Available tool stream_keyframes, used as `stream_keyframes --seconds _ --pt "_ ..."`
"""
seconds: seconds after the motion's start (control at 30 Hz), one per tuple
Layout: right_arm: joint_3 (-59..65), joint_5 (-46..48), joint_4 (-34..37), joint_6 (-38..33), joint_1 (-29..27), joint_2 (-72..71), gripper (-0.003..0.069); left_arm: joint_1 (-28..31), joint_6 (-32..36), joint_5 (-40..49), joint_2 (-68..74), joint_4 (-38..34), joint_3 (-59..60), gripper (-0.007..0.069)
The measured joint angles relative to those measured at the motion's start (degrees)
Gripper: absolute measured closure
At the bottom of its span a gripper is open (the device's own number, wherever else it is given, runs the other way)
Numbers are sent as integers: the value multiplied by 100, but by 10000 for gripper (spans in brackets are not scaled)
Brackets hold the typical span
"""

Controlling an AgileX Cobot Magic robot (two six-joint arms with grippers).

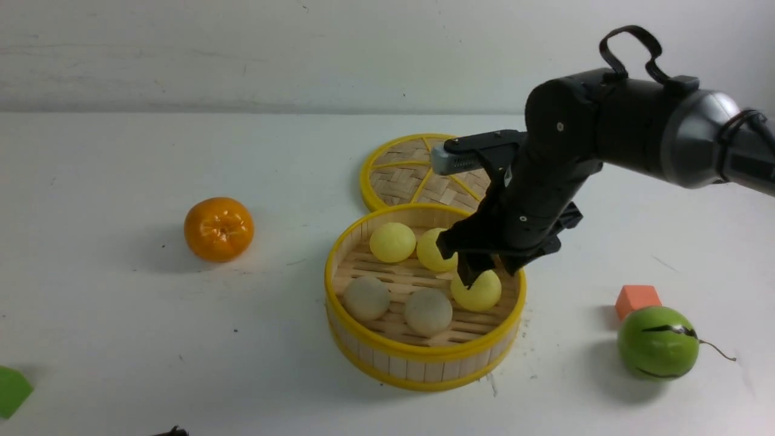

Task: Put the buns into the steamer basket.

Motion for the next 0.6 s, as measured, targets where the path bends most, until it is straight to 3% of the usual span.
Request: stream_keyframes --seconds 0.17,0.43,0.5,0.6 --pt "166 750 35 140 11 -1193 240 0 0 0 0 0 0 546" --pt "2387 945 -3 1056 268 -4211 601 0 4 0 0 0 0 546" --pt "2930 830 -9 1214 295 -4912 652 0 12 0 0 0 0 546" --pt "3706 647 -119 1354 295 -5796 672 0 12 0 0 0 0 546"
